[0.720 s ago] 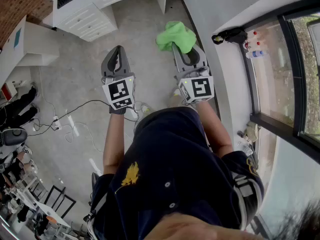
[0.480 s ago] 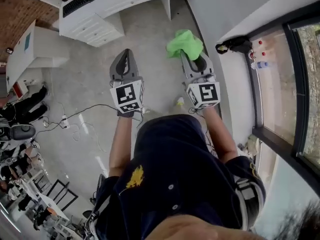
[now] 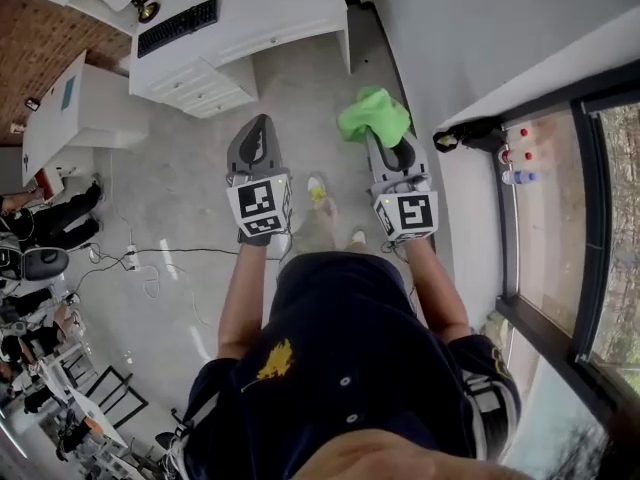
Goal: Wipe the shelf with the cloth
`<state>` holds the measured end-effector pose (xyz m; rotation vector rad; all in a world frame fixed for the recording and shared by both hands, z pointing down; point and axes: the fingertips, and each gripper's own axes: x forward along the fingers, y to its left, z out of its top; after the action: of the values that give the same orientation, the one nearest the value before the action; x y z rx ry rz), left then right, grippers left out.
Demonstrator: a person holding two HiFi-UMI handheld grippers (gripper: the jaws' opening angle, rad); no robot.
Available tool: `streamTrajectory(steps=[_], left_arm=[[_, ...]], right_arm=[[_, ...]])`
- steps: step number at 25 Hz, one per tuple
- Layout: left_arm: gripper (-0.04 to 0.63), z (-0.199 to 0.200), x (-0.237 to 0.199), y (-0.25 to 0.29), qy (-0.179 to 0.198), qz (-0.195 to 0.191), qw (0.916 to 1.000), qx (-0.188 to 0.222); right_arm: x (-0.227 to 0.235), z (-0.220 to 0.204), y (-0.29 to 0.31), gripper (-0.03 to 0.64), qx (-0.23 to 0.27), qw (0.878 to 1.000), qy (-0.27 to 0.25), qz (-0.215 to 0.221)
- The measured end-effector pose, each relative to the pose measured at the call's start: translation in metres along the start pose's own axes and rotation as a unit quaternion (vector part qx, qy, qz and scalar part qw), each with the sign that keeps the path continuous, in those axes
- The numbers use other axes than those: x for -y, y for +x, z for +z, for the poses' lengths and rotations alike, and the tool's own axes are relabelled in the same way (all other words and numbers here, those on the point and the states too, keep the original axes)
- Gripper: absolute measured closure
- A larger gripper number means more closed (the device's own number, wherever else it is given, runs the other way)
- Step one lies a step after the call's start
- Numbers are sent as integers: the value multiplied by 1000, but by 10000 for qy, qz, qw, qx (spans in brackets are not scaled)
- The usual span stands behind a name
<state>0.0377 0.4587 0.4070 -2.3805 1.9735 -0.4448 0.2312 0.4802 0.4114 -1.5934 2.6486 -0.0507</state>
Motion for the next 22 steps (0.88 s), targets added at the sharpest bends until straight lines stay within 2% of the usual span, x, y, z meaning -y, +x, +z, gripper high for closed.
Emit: streamTrajectory(steps=[4, 7, 10, 12, 17, 22], left_arm=[[577, 12, -12, 55, -222, -135, 9993, 277], [577, 23, -37, 100, -369, -233, 9980, 454], [577, 28, -69, 145, -788, -236, 9955, 479], [577, 37, -86, 176, -864, -310, 9941, 586], [577, 41, -131, 230, -878, -390, 9935, 614], [577, 42, -158, 268, -888, -378, 9939, 539]], right_arm=[[8, 8, 46, 512, 91, 9996, -226, -113], [13, 16, 93, 512, 80, 9988, -419, -244], [30, 18, 138, 512, -125, 9971, -299, -684], [41, 23, 173, 512, -156, 9958, -291, -856], [31, 38, 252, 512, -40, 9964, -478, -693], [22, 36, 301, 512, -58, 9973, -557, -475]])
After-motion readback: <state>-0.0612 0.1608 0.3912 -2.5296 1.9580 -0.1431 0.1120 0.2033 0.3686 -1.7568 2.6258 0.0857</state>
